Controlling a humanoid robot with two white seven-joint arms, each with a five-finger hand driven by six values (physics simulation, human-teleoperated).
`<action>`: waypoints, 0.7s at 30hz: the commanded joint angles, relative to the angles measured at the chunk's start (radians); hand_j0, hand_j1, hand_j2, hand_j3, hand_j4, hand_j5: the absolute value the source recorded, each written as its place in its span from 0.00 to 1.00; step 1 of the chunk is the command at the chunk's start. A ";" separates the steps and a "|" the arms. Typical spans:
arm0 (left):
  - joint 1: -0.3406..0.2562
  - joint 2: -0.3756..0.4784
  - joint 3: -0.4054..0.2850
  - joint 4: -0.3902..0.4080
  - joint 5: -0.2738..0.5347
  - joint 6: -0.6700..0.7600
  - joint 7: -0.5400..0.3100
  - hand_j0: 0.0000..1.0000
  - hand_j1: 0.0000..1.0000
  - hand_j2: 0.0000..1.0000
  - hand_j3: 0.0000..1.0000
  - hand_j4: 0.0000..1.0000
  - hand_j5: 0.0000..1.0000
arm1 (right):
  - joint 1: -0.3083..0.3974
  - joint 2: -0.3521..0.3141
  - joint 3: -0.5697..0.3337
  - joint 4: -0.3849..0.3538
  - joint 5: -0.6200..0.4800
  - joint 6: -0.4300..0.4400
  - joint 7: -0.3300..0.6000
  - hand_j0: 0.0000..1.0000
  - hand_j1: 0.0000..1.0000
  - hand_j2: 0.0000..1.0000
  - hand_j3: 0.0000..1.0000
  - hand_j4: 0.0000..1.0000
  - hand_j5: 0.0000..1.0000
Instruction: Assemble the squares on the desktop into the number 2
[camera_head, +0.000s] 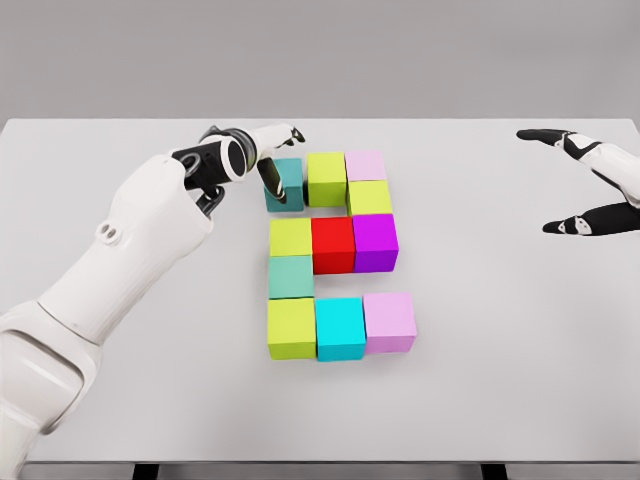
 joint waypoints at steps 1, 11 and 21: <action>0.000 0.000 0.001 0.000 -0.008 -0.003 0.000 0.95 0.95 0.95 0.95 0.95 0.95 | 0.000 0.000 0.000 0.000 -0.008 0.004 0.000 1.00 1.00 1.00 1.00 1.00 1.00; 0.000 -0.015 0.026 0.006 -0.035 -0.003 0.000 0.94 0.94 0.94 0.94 0.94 0.94 | 0.000 0.000 0.000 -0.001 -0.008 0.004 0.000 1.00 1.00 1.00 1.00 1.00 1.00; 0.000 -0.030 0.026 0.021 -0.058 -0.003 0.000 0.94 0.94 0.94 0.94 0.94 0.94 | 0.000 0.000 0.000 -0.007 -0.008 0.004 0.000 1.00 1.00 1.00 1.00 1.00 1.00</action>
